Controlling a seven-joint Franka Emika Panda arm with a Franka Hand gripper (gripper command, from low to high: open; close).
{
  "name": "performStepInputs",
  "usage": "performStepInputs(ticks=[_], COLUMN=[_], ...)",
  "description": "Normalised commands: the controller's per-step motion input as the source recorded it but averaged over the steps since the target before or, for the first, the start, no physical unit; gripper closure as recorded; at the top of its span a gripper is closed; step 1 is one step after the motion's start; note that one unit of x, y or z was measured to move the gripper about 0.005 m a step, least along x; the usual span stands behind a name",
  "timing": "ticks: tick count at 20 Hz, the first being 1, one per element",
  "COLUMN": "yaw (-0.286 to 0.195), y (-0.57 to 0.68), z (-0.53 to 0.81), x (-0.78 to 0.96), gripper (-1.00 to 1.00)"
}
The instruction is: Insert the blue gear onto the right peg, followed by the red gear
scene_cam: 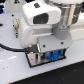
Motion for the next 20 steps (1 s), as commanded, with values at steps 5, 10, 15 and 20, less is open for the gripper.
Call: performStepInputs(ticks=[5, 10, 15, 20], yaw=[0.0, 0.0, 0.0, 0.0], y=[0.09, 0.13, 0.3, 0.42], z=[0.46, 0.36, 0.22, 0.06], x=[-0.14, -0.36, -0.52, -0.53], gripper=[-1.0, -1.0, -1.0, -1.0])
